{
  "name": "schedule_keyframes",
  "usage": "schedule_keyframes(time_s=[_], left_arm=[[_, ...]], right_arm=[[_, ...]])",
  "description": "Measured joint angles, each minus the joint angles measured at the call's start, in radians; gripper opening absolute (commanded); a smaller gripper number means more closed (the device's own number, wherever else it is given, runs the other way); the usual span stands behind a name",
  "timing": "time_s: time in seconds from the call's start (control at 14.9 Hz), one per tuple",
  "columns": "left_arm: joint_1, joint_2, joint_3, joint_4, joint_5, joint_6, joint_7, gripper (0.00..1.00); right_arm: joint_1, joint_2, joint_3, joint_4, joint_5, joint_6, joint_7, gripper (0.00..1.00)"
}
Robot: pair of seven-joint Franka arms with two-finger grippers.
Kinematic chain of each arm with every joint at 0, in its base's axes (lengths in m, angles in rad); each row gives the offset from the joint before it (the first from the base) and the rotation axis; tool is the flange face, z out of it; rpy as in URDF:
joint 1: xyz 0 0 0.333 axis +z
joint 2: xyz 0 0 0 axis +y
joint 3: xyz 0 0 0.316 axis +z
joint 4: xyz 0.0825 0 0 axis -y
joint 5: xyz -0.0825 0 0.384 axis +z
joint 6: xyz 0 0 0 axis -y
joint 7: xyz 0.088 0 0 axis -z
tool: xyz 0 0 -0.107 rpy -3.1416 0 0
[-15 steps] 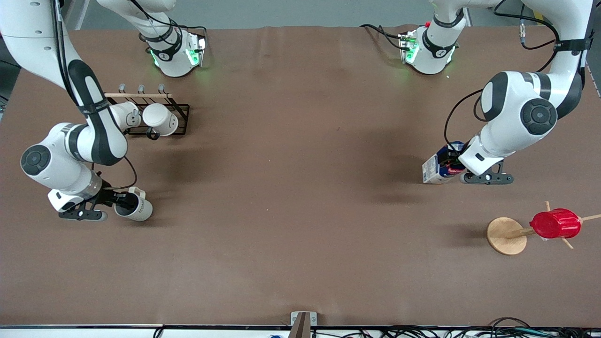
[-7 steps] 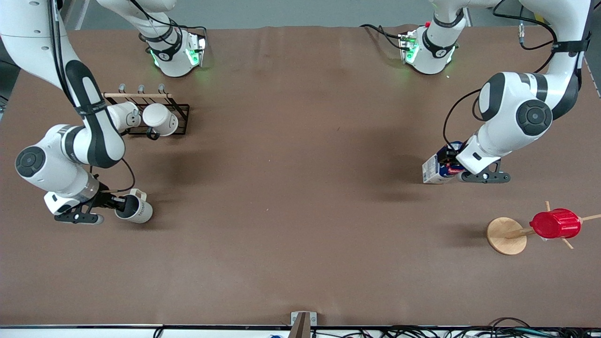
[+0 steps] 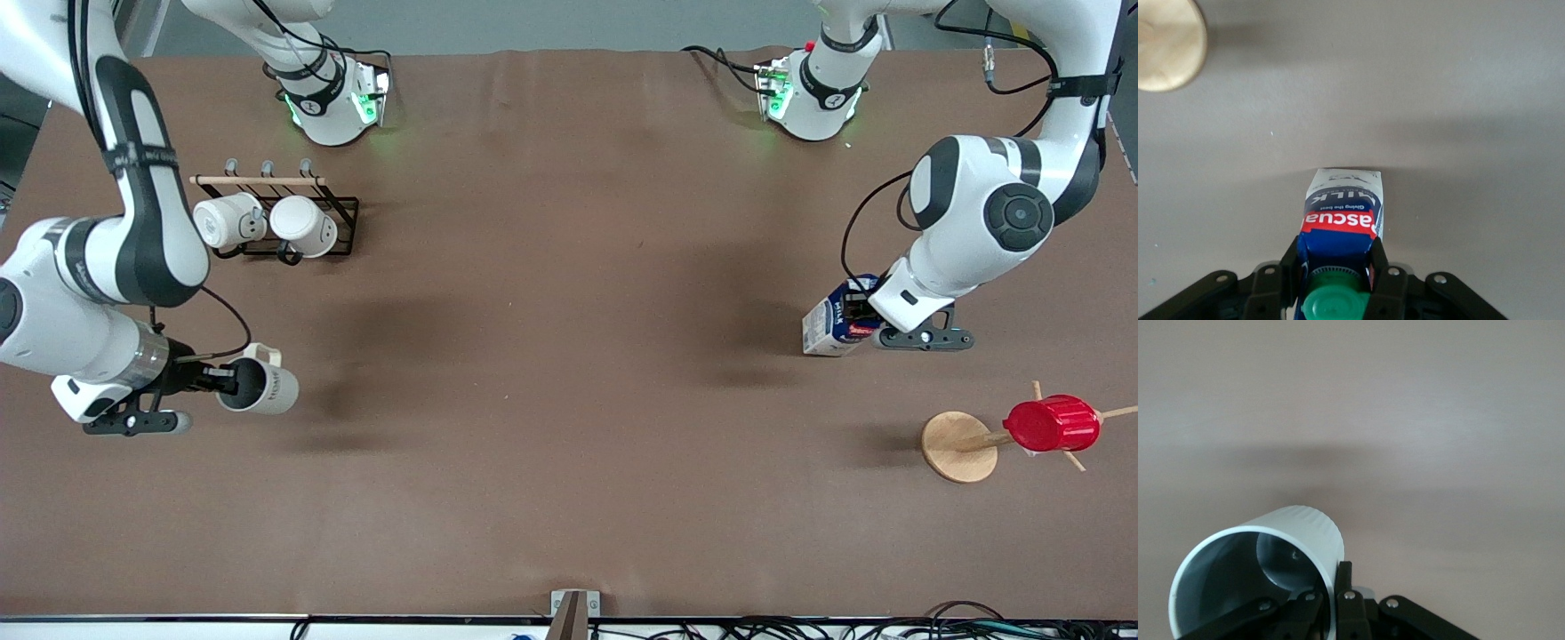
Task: Place cup and milk on table
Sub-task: 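Carry the mug and the carton toward the table middle with both grippers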
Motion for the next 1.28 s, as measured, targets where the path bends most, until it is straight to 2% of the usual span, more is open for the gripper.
schedule_keyframes(time_s=[0.27, 0.54, 0.74, 0.87, 1.07, 1.28], left_arm=[[0.002, 0.01, 0.0, 0.086, 0.0, -0.016, 0.0, 0.09], [-0.001, 0.086, -0.002, 0.276, 0.0, -0.155, 0.002, 0.03], [-0.019, 0.18, -0.01, 0.454, 0.0, -0.24, 0.002, 0.01], [-0.047, 0.233, -0.015, 0.534, 0.0, -0.259, 0.002, 0.01], [-0.105, 0.28, -0.018, 0.577, -0.001, -0.267, -0.02, 0.01], [-0.176, 0.322, -0.021, 0.607, -0.003, -0.267, -0.075, 0.01]], right_arm=[[0.044, 0.005, 0.164, 0.019, -0.009, -0.005, 0.289, 0.01], [0.127, 0.046, 0.322, 0.017, -0.122, 0.09, 0.745, 0.01], [0.241, 0.131, 0.342, 0.02, -0.229, 0.173, 1.012, 0.01], [0.31, 0.202, 0.342, 0.047, -0.28, 0.21, 1.136, 0.01], [0.388, 0.278, 0.342, 0.104, -0.331, 0.218, 1.249, 0.02], [0.435, 0.304, 0.342, 0.117, -0.368, 0.237, 1.326, 0.04]])
